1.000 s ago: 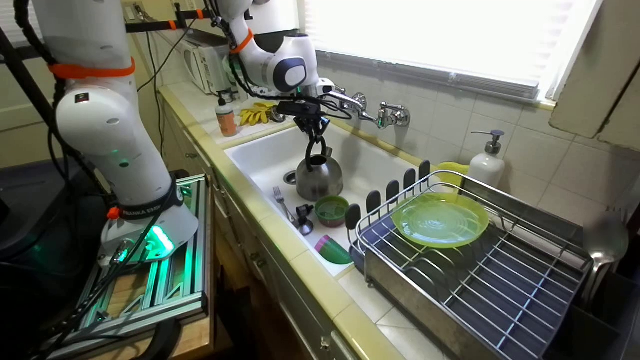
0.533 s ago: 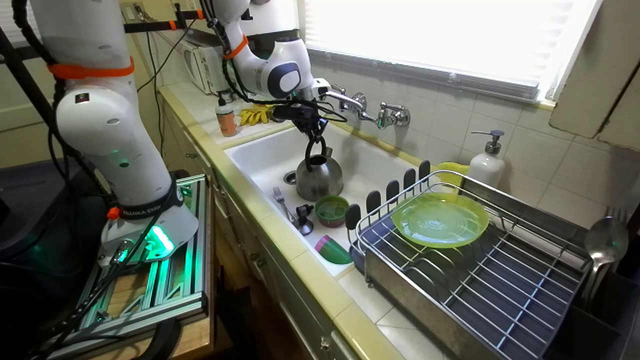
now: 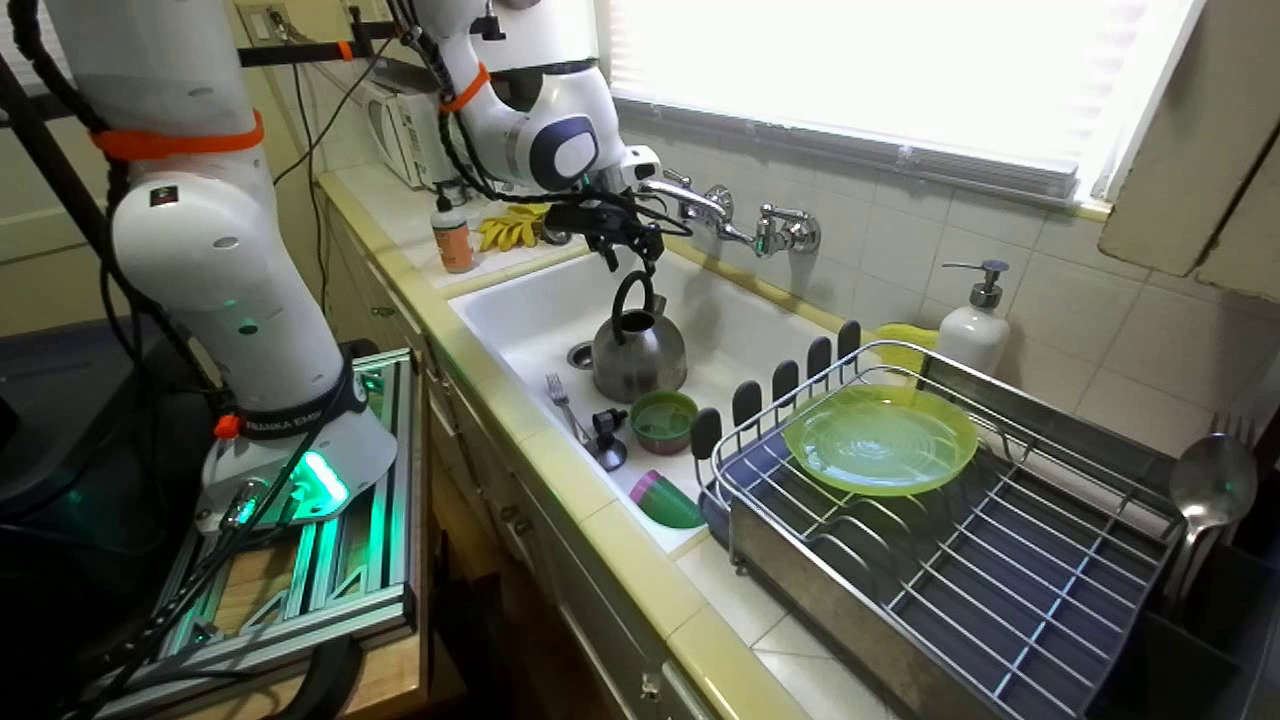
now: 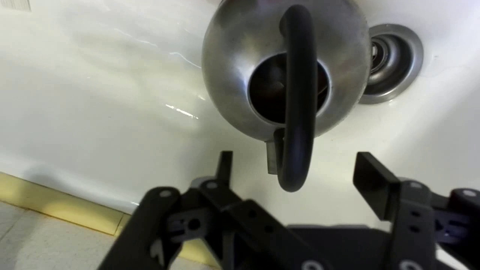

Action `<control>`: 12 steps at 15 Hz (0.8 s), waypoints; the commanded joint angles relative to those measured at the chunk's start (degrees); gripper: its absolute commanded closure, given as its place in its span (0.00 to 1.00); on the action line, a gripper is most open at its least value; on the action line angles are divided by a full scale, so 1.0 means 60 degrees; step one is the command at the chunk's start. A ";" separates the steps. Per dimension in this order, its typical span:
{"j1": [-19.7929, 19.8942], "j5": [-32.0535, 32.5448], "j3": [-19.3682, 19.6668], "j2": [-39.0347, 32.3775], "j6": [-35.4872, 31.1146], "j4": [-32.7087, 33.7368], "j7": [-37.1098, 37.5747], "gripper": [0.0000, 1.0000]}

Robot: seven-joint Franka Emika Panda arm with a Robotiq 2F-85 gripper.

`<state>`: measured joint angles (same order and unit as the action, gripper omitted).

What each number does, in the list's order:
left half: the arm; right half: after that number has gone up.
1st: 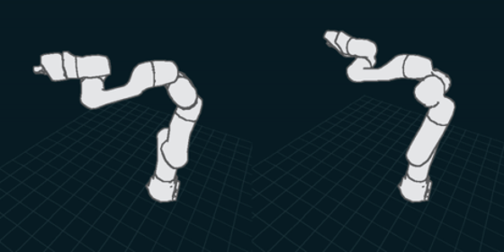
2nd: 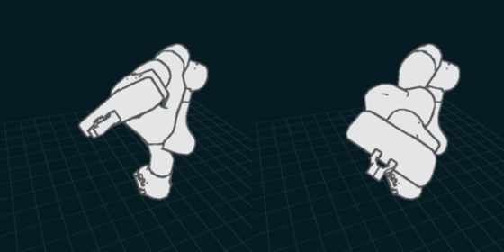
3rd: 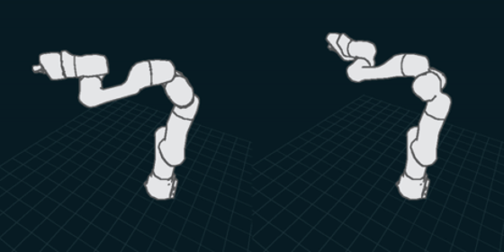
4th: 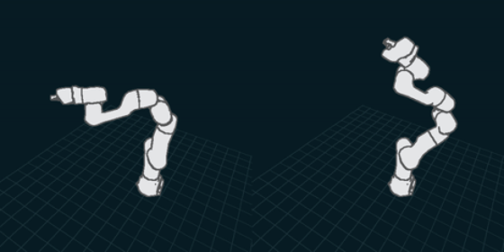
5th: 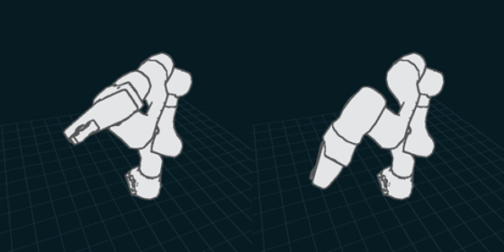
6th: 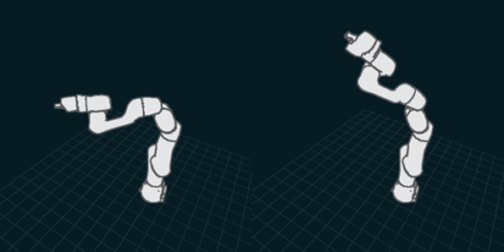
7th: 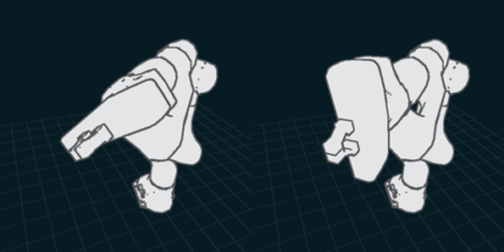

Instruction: Push the faucet nozzle to the left and move the kettle to the left of the sink as well

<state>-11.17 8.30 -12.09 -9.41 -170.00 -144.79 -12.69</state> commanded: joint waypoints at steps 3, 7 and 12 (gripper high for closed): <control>0.0366 -0.1453 -0.0544 0.1267 0.1474 -0.0308 -0.0555 0.00; 0.0146 -0.2674 -0.0285 0.2674 0.4168 0.0152 -0.1235 0.01; 0.0055 -0.2264 0.0366 0.3247 0.6011 0.1707 -0.1836 0.00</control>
<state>-9.85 -5.13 -12.34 9.18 -139.29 -139.19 -20.46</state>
